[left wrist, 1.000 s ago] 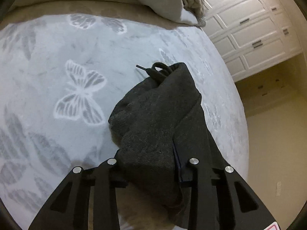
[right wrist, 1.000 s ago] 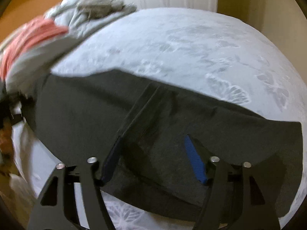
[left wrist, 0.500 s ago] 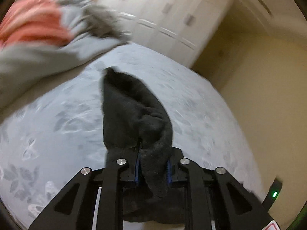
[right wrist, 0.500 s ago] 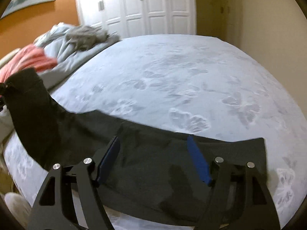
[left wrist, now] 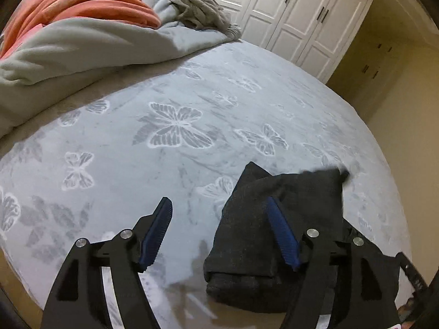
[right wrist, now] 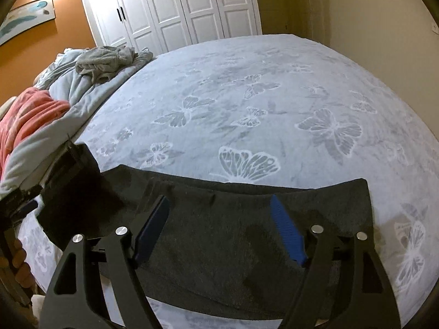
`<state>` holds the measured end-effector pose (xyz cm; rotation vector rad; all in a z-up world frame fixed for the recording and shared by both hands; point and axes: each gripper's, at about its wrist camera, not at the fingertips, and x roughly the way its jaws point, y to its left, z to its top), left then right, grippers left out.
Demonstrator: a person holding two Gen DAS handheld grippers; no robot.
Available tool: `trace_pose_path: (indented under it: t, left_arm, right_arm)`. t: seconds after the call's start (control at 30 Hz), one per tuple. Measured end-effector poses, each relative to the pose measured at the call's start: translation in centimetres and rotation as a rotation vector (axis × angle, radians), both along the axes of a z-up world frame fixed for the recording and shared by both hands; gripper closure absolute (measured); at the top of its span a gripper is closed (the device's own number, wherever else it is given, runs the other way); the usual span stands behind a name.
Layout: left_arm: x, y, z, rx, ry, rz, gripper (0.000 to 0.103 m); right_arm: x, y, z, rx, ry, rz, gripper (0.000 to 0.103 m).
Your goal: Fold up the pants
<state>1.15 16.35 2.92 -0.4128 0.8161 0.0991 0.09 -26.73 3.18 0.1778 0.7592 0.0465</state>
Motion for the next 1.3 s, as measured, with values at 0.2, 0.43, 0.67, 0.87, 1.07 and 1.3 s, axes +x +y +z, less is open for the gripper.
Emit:
trace_pose_path:
  t: [0.2,0.43,0.67,0.87,1.07,1.3]
  left_arm:
    - [-0.4,-3.8,-0.8,-0.097,0.044,-0.168,0.026]
    - [-3.2,-14.7,-1.0,0.397,-0.032,-0.365,0.012]
    - [-1.6,-13.6,-4.1,0.357,0.085,-0.305,0.073]
    - [-3.1,-15.1,8.6,0.151,-0.113,-0.364,0.078]
    - [-3.1,-25.6,8.5,0.171,-0.095,-0.563,0.015]
    - [-5.5,-22.4,1.5,0.120,0.020,-0.602,0.015]
  right_arm:
    - [0.0,-2.5,0.0,0.036,0.001,-0.077,0.026]
    - [0.1,-3.8,0.1,0.053,0.005,-0.091,0.025]
    - [-0.2,-4.1,0.5,0.037,-0.005,-0.115,0.023]
    - [-1.9,-8.8,2.1,0.046,-0.070,-0.265,0.019]
    - [-2.8,-12.0,1.8,0.078,-0.051,-0.276,0.019]
    - [-2.8,-8.7,0.1,0.100,0.036,0.008,0.018]
